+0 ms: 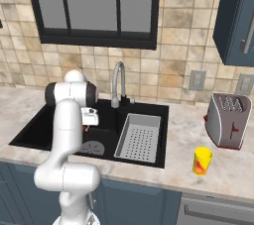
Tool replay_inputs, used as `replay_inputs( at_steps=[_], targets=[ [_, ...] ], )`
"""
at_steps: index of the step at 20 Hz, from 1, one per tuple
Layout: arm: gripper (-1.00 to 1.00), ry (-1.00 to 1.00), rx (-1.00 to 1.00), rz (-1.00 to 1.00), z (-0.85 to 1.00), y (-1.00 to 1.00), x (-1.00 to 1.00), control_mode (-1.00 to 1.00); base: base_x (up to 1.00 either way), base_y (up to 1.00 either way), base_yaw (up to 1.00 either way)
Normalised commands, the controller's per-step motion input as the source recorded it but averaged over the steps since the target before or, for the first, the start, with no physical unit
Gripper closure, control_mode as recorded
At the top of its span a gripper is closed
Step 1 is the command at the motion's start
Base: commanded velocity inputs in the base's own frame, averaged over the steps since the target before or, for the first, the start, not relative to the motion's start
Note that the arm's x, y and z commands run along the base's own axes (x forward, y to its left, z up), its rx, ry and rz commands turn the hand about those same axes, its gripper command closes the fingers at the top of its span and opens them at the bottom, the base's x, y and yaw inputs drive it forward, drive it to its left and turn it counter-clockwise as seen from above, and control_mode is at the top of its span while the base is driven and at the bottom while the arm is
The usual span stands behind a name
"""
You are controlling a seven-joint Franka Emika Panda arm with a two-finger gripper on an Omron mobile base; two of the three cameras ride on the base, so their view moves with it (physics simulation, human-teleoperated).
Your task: Remove the carrot and lemon wedge from the sink. Then move the bowl and cup from the counter to the sink for washing.
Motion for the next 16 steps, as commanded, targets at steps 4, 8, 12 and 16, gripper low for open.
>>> replay_inputs(
  at_steps=[4,8,12,16],
  targets=[
    [1.00,-0.12,-0.07,0.00,0.27,0.06,-0.32,-1.00,0.00,0.00,0.00],
    [1.00,-0.17,-0.07,0.00,0.27,0.05,-0.31,-1.00,0.00,0.00,0.00],
    [1.00,-0.19,-0.05,0.00,0.30,0.06,-0.30,-1.00,0.00,0.00,0.00],
    [1.00,-0.21,-0.01,0.00,0.35,0.08,-0.26,-1.00,0.00,0.00,0.00]
  ],
)
